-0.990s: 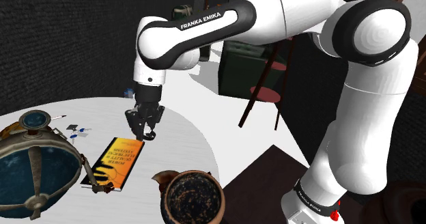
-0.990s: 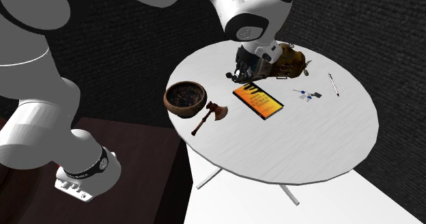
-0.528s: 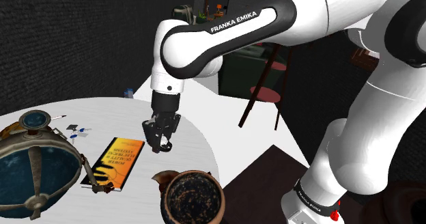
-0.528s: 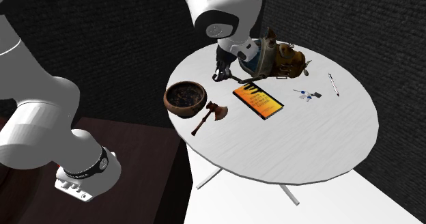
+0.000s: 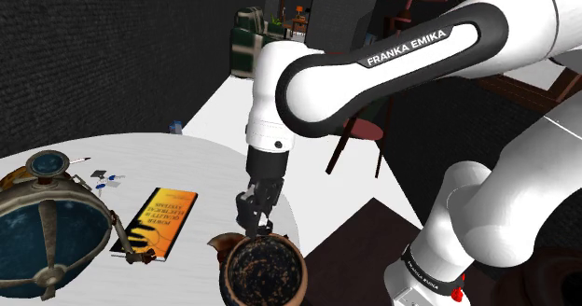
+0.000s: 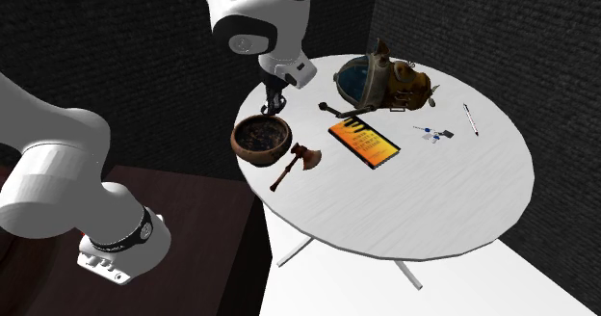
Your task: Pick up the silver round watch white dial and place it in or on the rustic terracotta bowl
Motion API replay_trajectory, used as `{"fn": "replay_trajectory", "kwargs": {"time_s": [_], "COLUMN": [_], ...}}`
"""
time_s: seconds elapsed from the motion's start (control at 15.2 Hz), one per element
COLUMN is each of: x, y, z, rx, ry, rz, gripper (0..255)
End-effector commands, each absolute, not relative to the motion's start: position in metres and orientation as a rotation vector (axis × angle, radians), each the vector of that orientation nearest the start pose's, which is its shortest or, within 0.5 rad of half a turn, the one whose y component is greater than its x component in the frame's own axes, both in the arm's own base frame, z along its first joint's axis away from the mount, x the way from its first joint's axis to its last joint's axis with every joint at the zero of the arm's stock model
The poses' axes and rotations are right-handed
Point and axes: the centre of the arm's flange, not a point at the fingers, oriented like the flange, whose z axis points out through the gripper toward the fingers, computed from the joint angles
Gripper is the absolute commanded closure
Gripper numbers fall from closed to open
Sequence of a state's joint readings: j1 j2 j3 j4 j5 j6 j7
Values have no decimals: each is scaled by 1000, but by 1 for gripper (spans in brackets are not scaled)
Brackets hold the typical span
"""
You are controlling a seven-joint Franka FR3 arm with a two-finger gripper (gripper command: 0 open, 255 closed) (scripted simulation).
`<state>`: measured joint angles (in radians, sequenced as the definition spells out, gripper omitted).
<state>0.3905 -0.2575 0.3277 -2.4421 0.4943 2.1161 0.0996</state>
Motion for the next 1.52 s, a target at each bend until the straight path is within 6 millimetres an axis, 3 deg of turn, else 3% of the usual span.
{"fn": "replay_trajectory", "kwargs": {"time_s": [0.0, 0.13, 0.99, 1.45], "x": [295, 279, 279, 279], "y": [305, 301, 301, 301], "z": [390, 390, 317, 317], "rx": [-2814, -2814, -2814, -2814], "ry": [-467, -467, -467, -467], "rz": [276, 276, 276, 276], "gripper": [255, 255, 255, 255]}}
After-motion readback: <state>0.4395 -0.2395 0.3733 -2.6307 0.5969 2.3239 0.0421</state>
